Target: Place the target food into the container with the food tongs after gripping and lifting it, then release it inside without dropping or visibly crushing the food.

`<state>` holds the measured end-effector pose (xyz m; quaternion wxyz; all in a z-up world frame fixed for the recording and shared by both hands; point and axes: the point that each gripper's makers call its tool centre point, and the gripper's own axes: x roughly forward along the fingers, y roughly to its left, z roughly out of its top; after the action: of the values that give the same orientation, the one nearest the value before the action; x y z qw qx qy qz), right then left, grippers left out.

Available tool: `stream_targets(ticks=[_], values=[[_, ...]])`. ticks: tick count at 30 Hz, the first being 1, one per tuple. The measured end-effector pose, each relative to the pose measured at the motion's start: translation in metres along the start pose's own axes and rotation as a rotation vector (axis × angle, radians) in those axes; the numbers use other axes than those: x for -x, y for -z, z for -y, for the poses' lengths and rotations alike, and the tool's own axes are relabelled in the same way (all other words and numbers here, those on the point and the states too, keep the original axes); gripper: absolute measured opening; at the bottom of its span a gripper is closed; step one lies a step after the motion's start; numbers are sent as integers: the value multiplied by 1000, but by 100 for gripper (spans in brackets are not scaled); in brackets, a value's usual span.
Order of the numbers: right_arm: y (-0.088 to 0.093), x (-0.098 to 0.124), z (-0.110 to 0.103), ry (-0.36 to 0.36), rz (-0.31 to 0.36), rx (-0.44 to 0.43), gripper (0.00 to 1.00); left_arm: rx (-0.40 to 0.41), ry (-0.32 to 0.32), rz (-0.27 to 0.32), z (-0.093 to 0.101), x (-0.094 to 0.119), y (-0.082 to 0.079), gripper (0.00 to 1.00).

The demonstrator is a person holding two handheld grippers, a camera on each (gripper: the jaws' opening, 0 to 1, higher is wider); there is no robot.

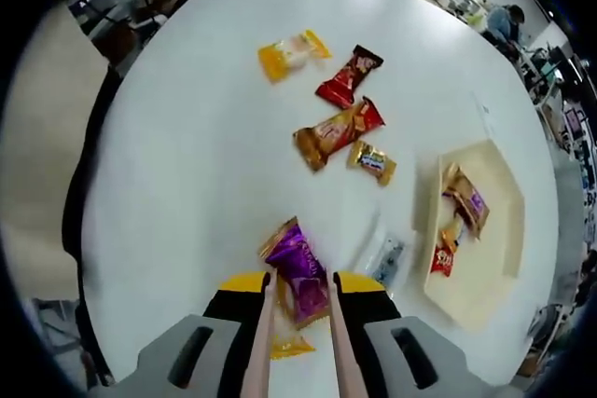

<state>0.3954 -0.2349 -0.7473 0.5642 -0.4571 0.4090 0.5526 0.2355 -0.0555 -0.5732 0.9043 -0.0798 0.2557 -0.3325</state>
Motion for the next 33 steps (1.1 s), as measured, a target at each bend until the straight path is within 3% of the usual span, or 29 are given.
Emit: stream_targets(ticks=[15,33], values=[[2,-3,-1,-9,17,-69,27,12,2,2,0,-1,1,67],[2,-4,0,-6,37,-111,27,4,3,-11,3,-1,4,66]])
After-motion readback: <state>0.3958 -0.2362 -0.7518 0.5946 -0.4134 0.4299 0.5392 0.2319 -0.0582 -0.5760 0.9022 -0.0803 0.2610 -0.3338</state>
